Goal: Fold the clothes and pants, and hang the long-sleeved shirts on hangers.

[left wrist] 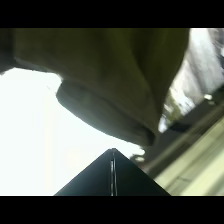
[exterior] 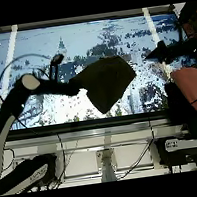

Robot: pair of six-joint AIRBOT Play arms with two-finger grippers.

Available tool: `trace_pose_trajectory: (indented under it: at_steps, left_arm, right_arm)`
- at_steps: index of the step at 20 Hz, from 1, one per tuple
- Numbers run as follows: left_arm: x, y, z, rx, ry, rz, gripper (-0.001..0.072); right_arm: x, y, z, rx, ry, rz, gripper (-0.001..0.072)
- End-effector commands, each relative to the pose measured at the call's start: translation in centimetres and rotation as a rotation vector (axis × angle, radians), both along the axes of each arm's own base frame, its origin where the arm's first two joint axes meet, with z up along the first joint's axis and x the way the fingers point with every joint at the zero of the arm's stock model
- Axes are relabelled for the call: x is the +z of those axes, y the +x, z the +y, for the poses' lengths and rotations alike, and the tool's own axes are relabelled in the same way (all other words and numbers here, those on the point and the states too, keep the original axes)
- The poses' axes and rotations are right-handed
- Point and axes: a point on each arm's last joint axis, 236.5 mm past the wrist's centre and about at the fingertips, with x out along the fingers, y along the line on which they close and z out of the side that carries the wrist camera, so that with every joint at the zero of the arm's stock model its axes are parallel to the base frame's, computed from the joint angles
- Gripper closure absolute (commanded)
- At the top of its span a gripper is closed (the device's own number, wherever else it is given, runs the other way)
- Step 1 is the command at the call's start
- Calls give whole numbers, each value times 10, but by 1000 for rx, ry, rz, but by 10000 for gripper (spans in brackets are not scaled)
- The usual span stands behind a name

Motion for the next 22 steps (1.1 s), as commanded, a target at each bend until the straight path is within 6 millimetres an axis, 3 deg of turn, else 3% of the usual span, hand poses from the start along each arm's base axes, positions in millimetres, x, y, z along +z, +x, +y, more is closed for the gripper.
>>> trace_pose_trajectory:
  at_steps: [1, 3, 4, 6, 7, 9, 11, 15, 22]
  left_arm:
    - [-28, -41, -16, 115, -227, 144, 699]
    - [-38, -59, -25, 134, -292, 217, 697]
    - [-39, -66, -32, 138, -316, 243, 696]
    - [-37, -66, -47, 154, -339, 242, 671]
    - [-41, -65, -54, 166, -328, 225, 578]
    - [-55, -71, -68, 152, -285, 207, 291]
    - [-69, -83, -82, 130, -253, 215, 287]
    - [-94, -85, -91, 145, -184, 189, 287]
    - [-105, -64, -104, 84, -134, 88, 271]
  right_arm:
    - [-30, -24, 27, 62, 211, 134, 685]
    - [-43, -16, 22, 28, 178, 133, 668]
    - [-47, -11, 18, 10, 153, 123, 591]
    - [-54, -7, 13, -9, 117, 118, 270]
    - [-58, -8, 11, -7, 99, 123, 196]
    - [-62, -11, 9, 2, 82, 131, 193]
    - [-61, -11, 9, 3, 82, 131, 193]
    - [-61, -12, 9, 3, 83, 131, 194]
    - [-61, -12, 9, 6, 84, 133, 193]
